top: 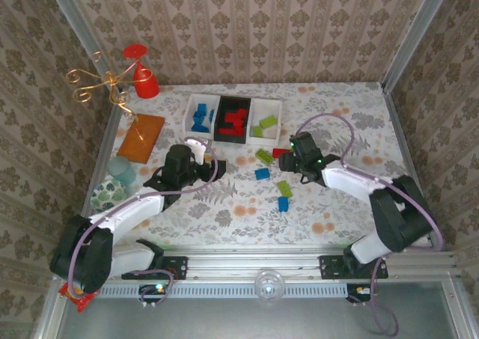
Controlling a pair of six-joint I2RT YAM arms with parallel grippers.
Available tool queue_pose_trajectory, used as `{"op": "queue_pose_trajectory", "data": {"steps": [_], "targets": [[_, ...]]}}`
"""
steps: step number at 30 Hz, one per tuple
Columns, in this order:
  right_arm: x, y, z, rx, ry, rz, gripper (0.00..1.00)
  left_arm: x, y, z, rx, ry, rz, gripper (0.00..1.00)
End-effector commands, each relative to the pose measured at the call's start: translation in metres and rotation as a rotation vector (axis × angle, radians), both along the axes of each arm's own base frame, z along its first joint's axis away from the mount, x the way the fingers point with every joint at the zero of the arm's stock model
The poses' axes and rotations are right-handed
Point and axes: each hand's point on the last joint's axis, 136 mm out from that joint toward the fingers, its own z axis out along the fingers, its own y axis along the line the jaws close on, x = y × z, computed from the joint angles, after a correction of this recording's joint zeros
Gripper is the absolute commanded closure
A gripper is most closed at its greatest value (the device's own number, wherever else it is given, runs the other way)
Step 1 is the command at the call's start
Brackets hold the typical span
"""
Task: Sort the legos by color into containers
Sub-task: Pick up the lego from the center of the table.
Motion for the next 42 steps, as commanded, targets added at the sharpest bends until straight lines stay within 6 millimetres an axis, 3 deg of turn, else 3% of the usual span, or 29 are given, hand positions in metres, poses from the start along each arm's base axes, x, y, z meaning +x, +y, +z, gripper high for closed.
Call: {"op": "queue_pose_trajectory", "data": {"steps": [1, 8, 16, 23, 30, 42], "targets": [[0.028, 0.011, 0.007, 0.003, -0.069, 0.006, 0.32, 0.004, -0.003, 0.017, -0.009, -0.056, -0.011, 0.28], [0.053, 0.021, -0.013, -0.017, -0.074, 0.008, 0.3, 0.002, -0.001, 0.021, -0.009, -0.069, -0.01, 0.28], [0.066, 0.027, -0.029, -0.045, -0.055, 0.011, 0.28, 0.0, 0.0, 0.026, -0.012, -0.083, -0.01, 0.28], [0.063, 0.017, -0.035, -0.097, -0.035, -0.008, 0.27, 0.0, 0.0, 0.026, -0.015, -0.082, -0.014, 0.28], [0.048, -0.007, -0.023, -0.128, -0.047, -0.052, 0.28, 0.0, -0.001, 0.026, -0.016, -0.082, -0.015, 0.28], [0.052, 0.009, -0.037, -0.098, -0.002, 0.031, 0.24, 0.0, -0.001, 0.026, -0.016, -0.08, -0.018, 0.28]]}}
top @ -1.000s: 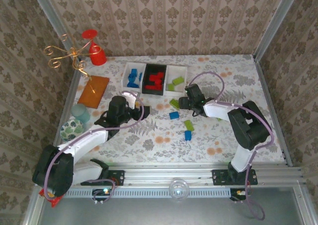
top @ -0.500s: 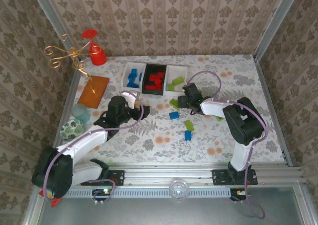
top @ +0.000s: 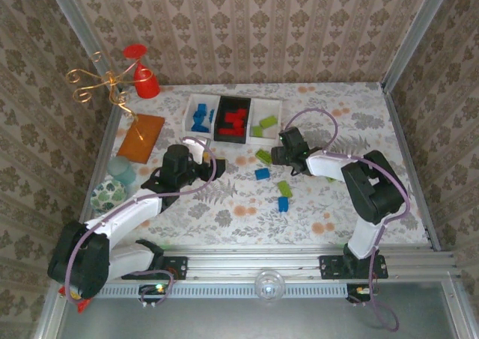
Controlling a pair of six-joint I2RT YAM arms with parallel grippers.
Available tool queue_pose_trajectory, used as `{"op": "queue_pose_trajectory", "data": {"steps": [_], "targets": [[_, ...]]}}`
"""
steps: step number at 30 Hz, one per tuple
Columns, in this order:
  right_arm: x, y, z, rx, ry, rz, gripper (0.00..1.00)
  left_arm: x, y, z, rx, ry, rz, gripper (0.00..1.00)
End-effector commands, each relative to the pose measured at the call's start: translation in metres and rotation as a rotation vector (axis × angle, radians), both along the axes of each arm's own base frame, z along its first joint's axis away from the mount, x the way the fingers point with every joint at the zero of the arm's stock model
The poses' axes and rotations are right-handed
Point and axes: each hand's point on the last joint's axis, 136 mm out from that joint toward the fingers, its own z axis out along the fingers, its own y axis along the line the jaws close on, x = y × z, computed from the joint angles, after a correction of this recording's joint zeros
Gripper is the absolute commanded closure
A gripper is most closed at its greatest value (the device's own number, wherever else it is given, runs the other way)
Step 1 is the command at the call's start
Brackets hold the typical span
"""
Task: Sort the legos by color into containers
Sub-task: Pick up the lego from the center of the table.
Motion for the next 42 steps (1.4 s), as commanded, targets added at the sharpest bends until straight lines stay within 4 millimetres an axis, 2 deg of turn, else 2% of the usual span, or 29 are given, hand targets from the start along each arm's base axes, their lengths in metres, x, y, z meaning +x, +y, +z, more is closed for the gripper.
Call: {"op": "queue_pose_trajectory", "data": {"steps": [1, 7, 10, 19, 23, 33, 36, 38, 42], "targets": [[0.003, 0.002, -0.005, -0.018, 0.023, 0.029, 0.24, 0.001, -0.001, 0.012, -0.002, -0.039, -0.011, 0.28], [0.005, 0.0, -0.014, -0.03, 0.042, 0.033, 0.24, 0.001, -0.002, 0.013, -0.004, -0.041, -0.012, 0.28], [0.011, -0.004, -0.017, -0.03, 0.044, 0.026, 0.24, 0.001, -0.002, 0.012, -0.004, -0.041, -0.013, 0.28], [0.03, 0.0, -0.02, -0.03, 0.053, 0.052, 0.26, 0.0, -0.002, 0.013, -0.005, -0.042, -0.017, 0.28], [0.025, 0.001, -0.024, -0.008, 0.069, 0.045, 0.31, 0.0, -0.001, 0.014, -0.002, -0.048, -0.013, 0.28], [0.006, 0.0, -0.028, -0.009, 0.089, 0.035, 0.28, 0.0, -0.002, 0.014, -0.005, -0.046, -0.017, 0.28], [0.005, 0.0, -0.027, -0.01, 0.082, 0.035, 0.31, -0.001, -0.001, 0.015, -0.005, -0.048, -0.017, 0.28], [0.005, -0.001, -0.025, -0.011, 0.076, 0.035, 0.34, -0.001, -0.001, 0.015, -0.004, -0.049, -0.016, 0.28], [0.001, -0.001, -0.005, 0.016, 0.028, 0.035, 0.37, 0.0, -0.001, 0.015, -0.004, -0.048, -0.015, 0.28]]}}
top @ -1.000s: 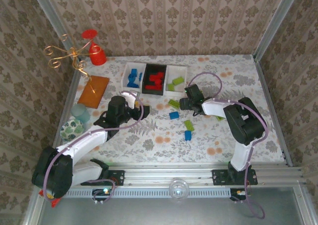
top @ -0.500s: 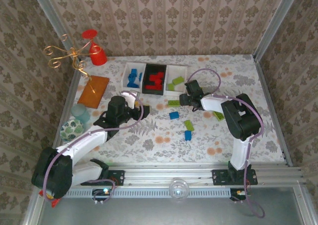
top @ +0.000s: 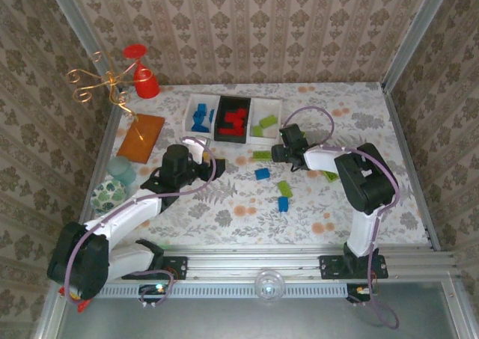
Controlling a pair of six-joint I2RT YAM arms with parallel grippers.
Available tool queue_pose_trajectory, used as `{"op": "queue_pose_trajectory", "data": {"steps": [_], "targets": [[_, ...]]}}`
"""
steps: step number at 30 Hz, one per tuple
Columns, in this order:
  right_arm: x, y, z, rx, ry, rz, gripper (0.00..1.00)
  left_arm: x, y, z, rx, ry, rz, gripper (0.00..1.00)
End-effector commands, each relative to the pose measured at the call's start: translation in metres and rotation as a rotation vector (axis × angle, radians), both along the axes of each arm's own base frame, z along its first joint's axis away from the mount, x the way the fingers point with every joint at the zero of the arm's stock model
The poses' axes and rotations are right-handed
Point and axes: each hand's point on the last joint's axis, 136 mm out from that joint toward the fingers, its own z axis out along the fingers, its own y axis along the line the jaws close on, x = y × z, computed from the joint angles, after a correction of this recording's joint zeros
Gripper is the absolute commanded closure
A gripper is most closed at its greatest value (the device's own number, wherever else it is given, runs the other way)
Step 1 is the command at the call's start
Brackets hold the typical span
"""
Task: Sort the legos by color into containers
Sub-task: Pick up the lego from the center of the table, then place the lego in the container.
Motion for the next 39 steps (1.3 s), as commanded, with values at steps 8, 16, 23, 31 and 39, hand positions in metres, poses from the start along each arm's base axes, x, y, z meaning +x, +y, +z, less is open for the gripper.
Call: {"op": "queue_pose_trajectory", "data": {"steps": [8, 16, 23, 31, 39], "targets": [[-0.029, 0.076, 0.095, 0.237, -0.187, 0.165, 0.42, 0.006, 0.013, 0.01, -0.013, -0.028, 0.063, 0.28], [0.029, 0.162, 0.126, 0.263, -0.294, 0.264, 0.42, 0.013, 0.048, 0.007, -0.008, -0.031, 0.224, 0.28], [0.089, 0.185, 0.116, 0.242, -0.335, 0.237, 0.38, 0.016, 0.055, 0.008, -0.018, -0.033, 0.236, 0.28], [0.112, 0.192, 0.13, 0.265, -0.331, 0.257, 0.25, 0.015, 0.05, 0.011, -0.034, -0.022, 0.217, 0.26], [0.063, 0.157, 0.188, 0.276, -0.376, 0.282, 0.15, 0.005, 0.011, 0.011, -0.018, -0.037, 0.059, 0.25]]}}
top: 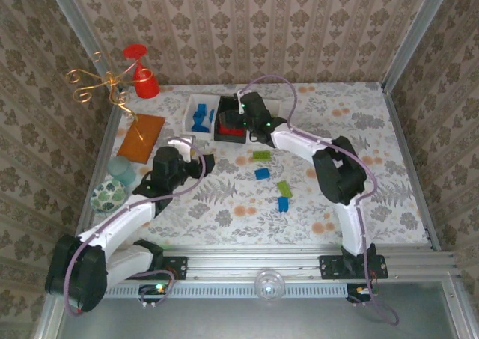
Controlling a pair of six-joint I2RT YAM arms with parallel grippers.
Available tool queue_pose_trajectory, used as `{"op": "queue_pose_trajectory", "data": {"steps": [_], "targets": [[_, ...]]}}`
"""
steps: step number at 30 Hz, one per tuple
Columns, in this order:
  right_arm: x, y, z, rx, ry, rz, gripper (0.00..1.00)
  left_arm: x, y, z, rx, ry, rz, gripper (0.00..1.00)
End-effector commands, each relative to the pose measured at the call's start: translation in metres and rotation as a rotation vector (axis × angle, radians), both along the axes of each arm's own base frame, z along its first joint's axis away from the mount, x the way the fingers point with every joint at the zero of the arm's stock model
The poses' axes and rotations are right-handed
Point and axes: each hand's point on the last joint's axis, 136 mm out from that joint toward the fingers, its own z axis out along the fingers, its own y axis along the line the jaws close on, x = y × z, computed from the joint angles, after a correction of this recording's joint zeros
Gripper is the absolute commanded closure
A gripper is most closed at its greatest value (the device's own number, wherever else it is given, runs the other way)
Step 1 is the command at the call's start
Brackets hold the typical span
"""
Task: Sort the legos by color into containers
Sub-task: Place the lego in the container, then pick up the lego from the center of the table.
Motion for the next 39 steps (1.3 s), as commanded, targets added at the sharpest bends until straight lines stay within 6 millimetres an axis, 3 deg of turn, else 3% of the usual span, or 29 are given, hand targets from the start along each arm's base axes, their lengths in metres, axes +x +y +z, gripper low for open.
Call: {"op": "queue_pose_trajectory", "data": {"steps": [1, 9, 12, 16, 20, 29, 39], "targets": [[-0.036, -0.029, 0.051, 0.014, -0.053, 0.005, 0.15, -0.006, -0.032, 0.004, 0.02, -0.021, -0.132, 0.25], [-0.145, -0.161, 0.034, 0.007, 0.042, -0.169, 0.15, -0.024, -0.105, -0.049, 0.238, -0.043, -0.481, 0.27], [-0.171, -0.199, 0.031, -0.004, 0.05, -0.234, 0.14, -0.033, -0.126, -0.067, 0.302, -0.053, -0.597, 0.27], [-0.194, -0.232, 0.033, 0.018, 0.026, -0.3, 0.14, -0.033, -0.14, -0.096, 0.376, -0.024, -0.692, 0.27], [-0.204, -0.242, 0.043, 0.064, -0.014, -0.321, 0.14, -0.031, -0.156, -0.114, 0.416, -0.03, -0.775, 0.27], [-0.206, -0.24, 0.046, 0.092, -0.006, -0.308, 0.14, -0.03, -0.187, -0.13, 0.419, -0.048, -0.896, 0.32], [-0.207, -0.244, 0.045, 0.091, -0.01, -0.321, 0.14, -0.03, -0.201, -0.141, 0.411, -0.052, -0.935, 0.48]]}}
